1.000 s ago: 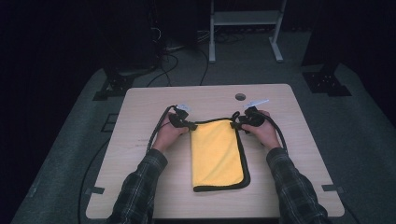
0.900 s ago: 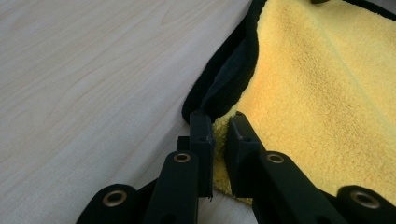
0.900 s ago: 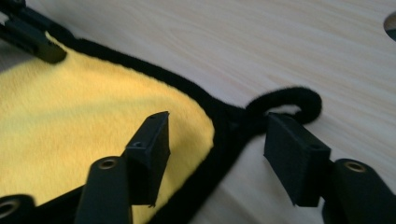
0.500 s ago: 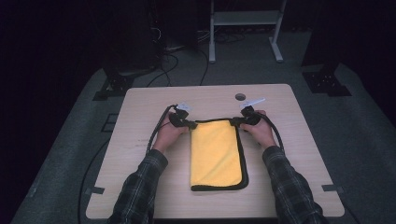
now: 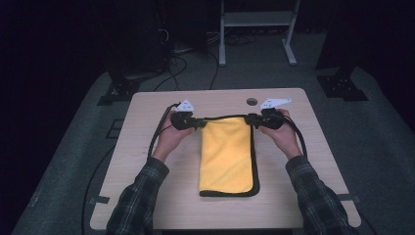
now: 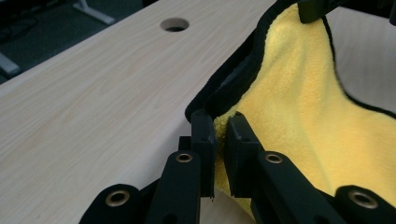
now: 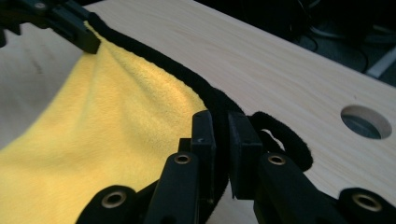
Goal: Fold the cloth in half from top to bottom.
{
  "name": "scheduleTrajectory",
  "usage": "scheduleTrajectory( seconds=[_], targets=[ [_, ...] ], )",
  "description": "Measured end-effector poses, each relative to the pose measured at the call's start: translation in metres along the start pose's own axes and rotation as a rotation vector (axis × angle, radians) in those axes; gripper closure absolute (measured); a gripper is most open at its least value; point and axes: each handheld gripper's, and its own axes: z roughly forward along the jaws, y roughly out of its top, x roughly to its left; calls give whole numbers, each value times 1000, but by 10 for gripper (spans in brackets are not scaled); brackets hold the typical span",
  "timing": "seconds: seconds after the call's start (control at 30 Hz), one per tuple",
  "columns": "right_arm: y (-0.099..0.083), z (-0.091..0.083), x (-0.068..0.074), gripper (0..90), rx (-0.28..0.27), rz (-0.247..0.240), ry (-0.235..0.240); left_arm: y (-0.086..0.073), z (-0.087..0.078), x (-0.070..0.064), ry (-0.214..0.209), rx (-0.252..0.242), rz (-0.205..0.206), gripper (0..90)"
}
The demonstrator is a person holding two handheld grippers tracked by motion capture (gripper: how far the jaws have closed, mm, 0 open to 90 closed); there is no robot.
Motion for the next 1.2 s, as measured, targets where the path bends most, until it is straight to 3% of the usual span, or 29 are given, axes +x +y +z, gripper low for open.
scheduleTrajectory(
  seconds=[0.1, 0.13, 0.17, 0.33, 0.6, 0.63, 0.67, 0.7, 0.77, 0.83, 0.9, 0.97, 1.03, 1.13, 1.2],
  targets=[
    [-3, -19, 23, 814, -31, -61, 13, -4, -17, -16, -8, -14, 45, 827],
    [-3, -19, 23, 814, -31, -61, 13, -4, -17, -16, -8, -14, 45, 826],
    [-7, -28, 33, 815, -40, -84, 29, -7, -25, -26, -17, -19, 72, 826],
    [-19, -41, 50, 814, -30, -110, 50, -14, -36, -46, -52, -10, 91, 824],
    [-41, -64, 74, 814, -10, -107, 105, -29, -53, -81, -138, 2, 40, 821],
    [-47, -71, 79, 813, -12, -100, 124, -34, -55, -90, -161, 14, 35, 819],
    [-47, -71, 79, 813, -12, -100, 124, -34, -55, -90, -161, 14, 35, 818],
    [-56, -76, 86, 812, -1, -88, 143, -42, -56, -99, -181, 24, 28, 817],
    [-62, -77, 89, 812, 8, -87, 150, -45, -56, -103, -189, 35, 30, 815],
    [-80, -79, 100, 808, 54, -76, 174, -59, -53, -115, -220, 69, 25, 811],
    [-87, -78, 103, 807, 73, -73, 179, -64, -51, -118, -228, 84, 25, 809],
    [-102, -73, 111, 803, 131, -66, 195, -74, -45, -121, -236, 124, 21, 802],
    [-108, -70, 115, 802, 151, -77, 197, -81, -41, -122, -236, 162, 31, 796],
    [-108, -70, 117, 802, 153, -81, 192, -85, -40, -123, -237, 167, 27, 791],
    [-108, -67, 116, 802, 153, -84, 186, -85, -39, -123, -218, 176, 50, 790]
  ],
)
